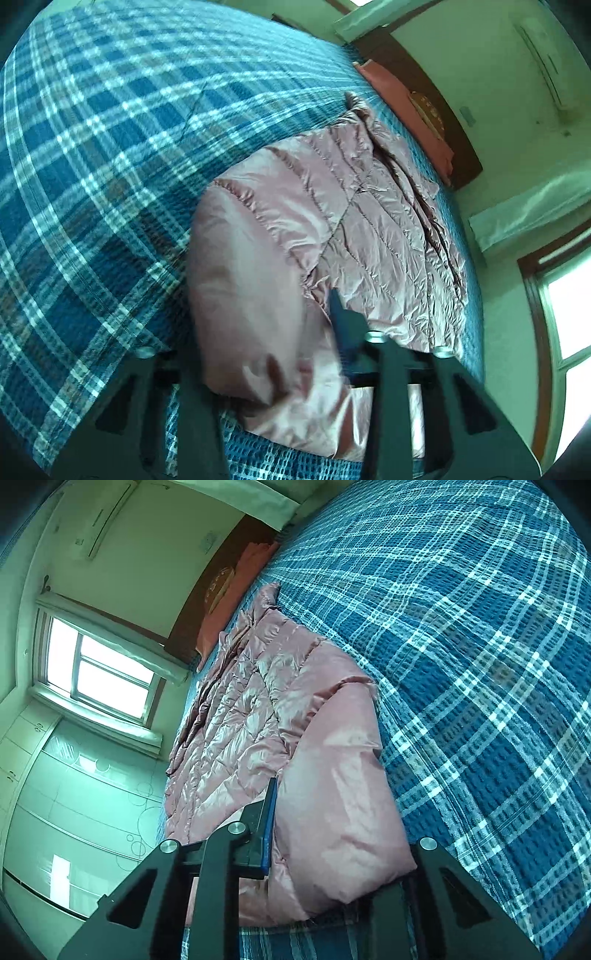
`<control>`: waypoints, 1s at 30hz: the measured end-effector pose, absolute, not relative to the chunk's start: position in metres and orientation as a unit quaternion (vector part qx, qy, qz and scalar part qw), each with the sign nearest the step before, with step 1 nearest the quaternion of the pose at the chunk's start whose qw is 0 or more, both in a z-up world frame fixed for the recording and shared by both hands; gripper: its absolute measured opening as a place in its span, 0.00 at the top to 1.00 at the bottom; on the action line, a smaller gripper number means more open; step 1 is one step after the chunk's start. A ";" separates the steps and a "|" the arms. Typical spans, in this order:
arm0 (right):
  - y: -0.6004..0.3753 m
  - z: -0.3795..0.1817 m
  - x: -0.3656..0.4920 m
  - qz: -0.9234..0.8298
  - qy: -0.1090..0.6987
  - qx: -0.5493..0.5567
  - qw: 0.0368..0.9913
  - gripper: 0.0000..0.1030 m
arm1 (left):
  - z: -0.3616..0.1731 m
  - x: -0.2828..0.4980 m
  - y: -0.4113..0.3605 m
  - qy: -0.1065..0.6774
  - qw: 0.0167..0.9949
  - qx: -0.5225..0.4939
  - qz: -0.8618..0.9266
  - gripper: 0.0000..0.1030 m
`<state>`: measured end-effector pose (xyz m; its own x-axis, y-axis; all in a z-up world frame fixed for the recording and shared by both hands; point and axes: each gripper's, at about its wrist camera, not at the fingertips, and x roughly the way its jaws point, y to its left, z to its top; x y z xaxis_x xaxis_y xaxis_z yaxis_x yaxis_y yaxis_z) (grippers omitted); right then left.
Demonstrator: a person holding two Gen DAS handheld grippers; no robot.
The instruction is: Fold large clothes
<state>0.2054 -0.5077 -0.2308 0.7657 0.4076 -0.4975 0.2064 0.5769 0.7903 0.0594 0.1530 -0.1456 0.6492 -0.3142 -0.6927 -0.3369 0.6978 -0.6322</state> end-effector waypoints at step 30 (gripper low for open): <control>-0.517 -0.184 0.058 0.133 0.305 0.434 0.838 0.89 | -0.084 -0.030 0.176 0.358 0.842 -0.396 -0.080 0.91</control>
<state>0.0579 -0.5168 -0.1840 0.7792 0.4863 -0.3953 0.0424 0.5885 0.8074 -0.0303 0.1760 -0.0839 0.7310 -0.4183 -0.5391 -0.1490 0.6732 -0.7243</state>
